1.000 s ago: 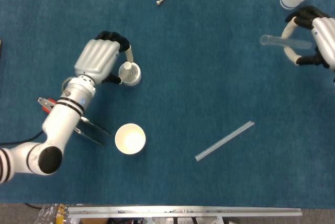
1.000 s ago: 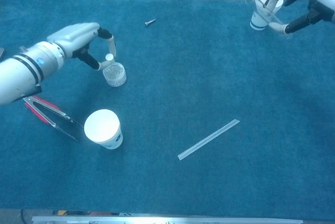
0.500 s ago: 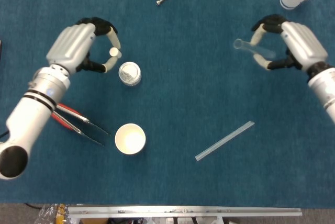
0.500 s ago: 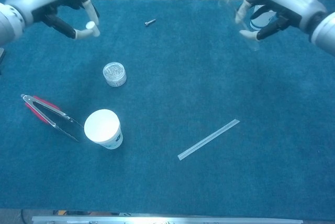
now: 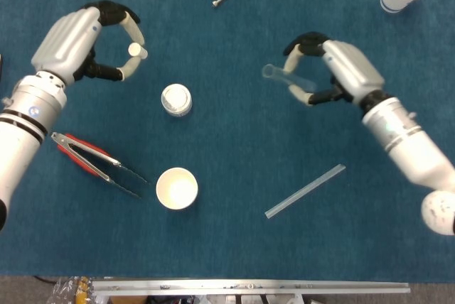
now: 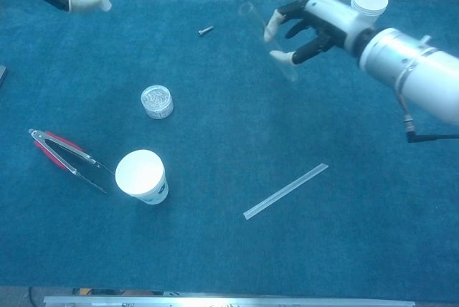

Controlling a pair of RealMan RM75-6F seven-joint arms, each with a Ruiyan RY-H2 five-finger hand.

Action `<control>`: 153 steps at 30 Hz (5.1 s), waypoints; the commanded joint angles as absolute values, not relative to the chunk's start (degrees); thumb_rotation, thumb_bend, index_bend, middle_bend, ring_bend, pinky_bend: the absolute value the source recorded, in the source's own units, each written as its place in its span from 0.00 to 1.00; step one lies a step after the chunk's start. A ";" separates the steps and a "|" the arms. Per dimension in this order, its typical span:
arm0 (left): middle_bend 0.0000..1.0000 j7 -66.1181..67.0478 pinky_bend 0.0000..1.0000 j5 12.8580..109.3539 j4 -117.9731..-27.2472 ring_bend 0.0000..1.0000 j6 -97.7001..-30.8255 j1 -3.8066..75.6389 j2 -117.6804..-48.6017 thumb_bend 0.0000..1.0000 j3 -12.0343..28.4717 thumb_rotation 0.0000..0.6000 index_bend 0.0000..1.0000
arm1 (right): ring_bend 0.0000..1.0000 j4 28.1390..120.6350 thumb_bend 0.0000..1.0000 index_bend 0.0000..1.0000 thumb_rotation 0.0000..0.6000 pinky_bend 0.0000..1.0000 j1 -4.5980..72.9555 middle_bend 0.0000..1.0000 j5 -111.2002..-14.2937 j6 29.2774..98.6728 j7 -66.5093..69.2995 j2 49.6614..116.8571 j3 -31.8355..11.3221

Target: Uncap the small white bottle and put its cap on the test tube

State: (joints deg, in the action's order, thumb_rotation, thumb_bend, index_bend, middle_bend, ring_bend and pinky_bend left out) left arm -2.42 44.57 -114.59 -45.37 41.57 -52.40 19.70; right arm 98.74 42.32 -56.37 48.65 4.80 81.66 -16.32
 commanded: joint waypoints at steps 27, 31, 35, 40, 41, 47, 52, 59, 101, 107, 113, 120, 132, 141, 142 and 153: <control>0.27 -9.43 0.08 41.81 -121.53 0.15 -47.77 42.07 -49.47 0.34 20.65 1.00 0.53 | 0.15 95.64 0.30 0.63 1.00 0.23 48.56 0.33 -44.22 53.23 -2.00 93.53 -19.68; 0.27 -9.30 0.08 41.34 -121.00 0.15 -48.43 42.64 -51.03 0.34 20.27 1.00 0.53 | 0.15 94.67 0.30 0.63 1.00 0.23 48.94 0.33 -43.77 53.07 -1.99 94.72 -19.81; 0.27 -8.69 0.08 41.10 -120.57 0.15 -49.18 43.05 -51.97 0.34 19.86 1.00 0.54 | 0.15 93.56 0.30 0.63 1.00 0.23 49.44 0.33 -43.15 52.91 -1.81 96.12 -20.27; 0.27 -8.06 0.08 40.94 -120.26 0.15 -49.98 43.28 -52.75 0.34 19.37 1.00 0.54 | 0.15 92.10 0.30 0.63 1.00 0.23 50.70 0.33 -42.32 52.58 -2.26 97.83 -21.27; 0.27 -7.99 0.08 40.94 -120.24 0.15 -50.07 43.31 -52.89 0.34 19.30 1.00 0.54 | 0.15 91.84 0.30 0.63 1.00 0.23 50.94 0.33 -42.06 52.47 -2.29 98.11 -21.51; 0.27 -7.77 0.08 40.86 -120.26 0.15 -50.36 43.67 -53.88 0.34 19.04 1.00 0.54 | 0.15 89.58 0.30 0.63 1.00 0.23 52.59 0.33 -40.59 51.95 -2.78 100.31 -22.65; 0.27 -7.47 0.08 40.61 -119.99 0.15 -50.53 44.12 -54.64 0.34 18.93 1.00 0.54 | 0.15 87.93 0.30 0.63 1.00 0.24 53.39 0.33 -39.89 51.62 -2.70 101.82 -23.27; 0.27 -7.02 0.08 39.89 -118.88 0.15 -50.72 44.99 -56.38 0.34 18.78 1.00 0.54 | 0.15 87.00 0.30 0.63 1.00 0.23 54.23 0.33 -39.56 51.17 -2.54 102.87 -24.24; 0.27 -4.97 0.08 38.66 -117.27 0.15 -50.48 46.73 -58.95 0.34 17.85 1.00 0.54 | 0.15 84.14 0.30 0.63 1.00 0.24 56.58 0.33 -37.75 50.02 -3.08 105.75 -25.61; 0.27 -4.96 0.08 38.49 -117.23 0.15 -50.59 46.76 -58.95 0.34 17.91 1.00 0.54 | 0.15 83.92 0.30 0.63 1.00 0.24 56.47 0.33 -37.77 49.77 -2.79 105.81 -25.58; 0.27 -4.84 0.08 38.39 -117.31 0.15 -50.63 46.80 -58.86 0.34 17.90 1.00 0.54 | 0.15 83.70 0.30 0.63 1.00 0.23 56.34 0.33 -37.69 49.46 -2.45 105.92 -25.53; 0.27 -4.97 0.08 38.27 -117.35 0.15 -50.53 46.85 -58.95 0.34 17.95 1.00 0.54 | 0.15 83.47 0.30 0.63 1.00 0.23 56.40 0.33 -37.96 49.44 -2.17 106.25 -25.67; 0.27 -4.86 0.08 38.00 -117.17 0.15 -50.31 47.07 -59.32 0.34 17.79 1.00 0.54 | 0.15 82.90 0.30 0.63 1.00 0.23 56.50 0.33 -38.02 49.19 -1.68 106.81 -25.92; 0.27 -4.97 0.08 37.80 -116.98 0.15 -50.20 47.21 -59.64 0.34 17.80 1.00 0.54 | 0.15 82.94 0.30 0.63 1.00 0.23 56.53 0.33 -37.78 48.71 -1.43 106.77 -26.07; 0.27 -4.96 0.08 37.78 -116.96 0.15 -50.19 47.24 -59.66 0.34 17.81 1.00 0.54 | 0.15 82.96 0.30 0.63 1.00 0.23 56.51 0.33 -37.79 48.72 -1.36 106.79 -26.08; 0.27 -5.17 0.08 37.53 -116.56 0.14 -49.68 47.28 -60.07 0.34 17.51 1.00 0.54 | 0.15 82.08 0.30 0.63 1.00 0.24 56.43 0.33 -38.31 48.77 -0.42 107.40 -26.46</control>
